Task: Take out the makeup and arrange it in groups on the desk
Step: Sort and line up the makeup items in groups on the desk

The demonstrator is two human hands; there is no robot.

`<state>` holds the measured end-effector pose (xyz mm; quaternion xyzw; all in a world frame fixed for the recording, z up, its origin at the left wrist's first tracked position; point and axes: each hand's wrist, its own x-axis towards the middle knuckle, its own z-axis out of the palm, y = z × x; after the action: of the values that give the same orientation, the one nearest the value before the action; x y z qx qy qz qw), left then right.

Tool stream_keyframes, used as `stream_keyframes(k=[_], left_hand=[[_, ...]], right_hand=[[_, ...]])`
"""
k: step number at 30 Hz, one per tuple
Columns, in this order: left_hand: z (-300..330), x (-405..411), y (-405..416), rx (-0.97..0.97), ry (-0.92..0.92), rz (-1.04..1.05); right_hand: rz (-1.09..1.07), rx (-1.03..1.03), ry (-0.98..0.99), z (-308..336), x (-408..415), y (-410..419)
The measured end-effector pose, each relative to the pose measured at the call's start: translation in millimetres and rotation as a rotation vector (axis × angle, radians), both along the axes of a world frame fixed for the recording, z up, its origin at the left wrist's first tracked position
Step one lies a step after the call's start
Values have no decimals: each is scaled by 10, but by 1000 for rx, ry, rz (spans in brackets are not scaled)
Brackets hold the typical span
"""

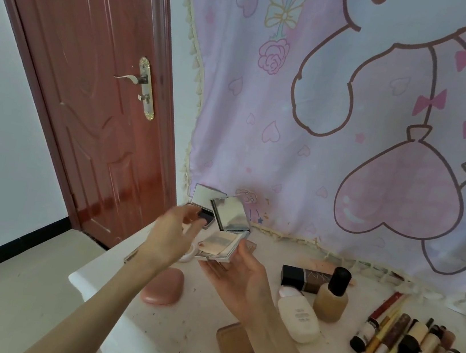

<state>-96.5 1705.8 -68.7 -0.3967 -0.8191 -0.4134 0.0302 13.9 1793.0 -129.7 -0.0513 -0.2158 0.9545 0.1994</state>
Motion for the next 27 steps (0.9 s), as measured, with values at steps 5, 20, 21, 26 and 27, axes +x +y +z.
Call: stream_keyframes(k=[5, 20, 21, 26, 27], left_hand=[[-210, 99, -67, -171, 28, -193], [-205, 220, -55, -247, 123, -287], [-214, 209, -44, -273, 153, -268], [-248, 164, 0, -318, 233, -197], [-261, 156, 1, -320, 237, -198]], right_hand=[[-4, 56, 46, -32, 1, 11], [-79, 53, 4, -13, 50, -13], [-92, 59, -18, -19, 57, -1], [-89, 114, -113, -2, 55, 34], [-85, 150, -135, 2, 46, 33]])
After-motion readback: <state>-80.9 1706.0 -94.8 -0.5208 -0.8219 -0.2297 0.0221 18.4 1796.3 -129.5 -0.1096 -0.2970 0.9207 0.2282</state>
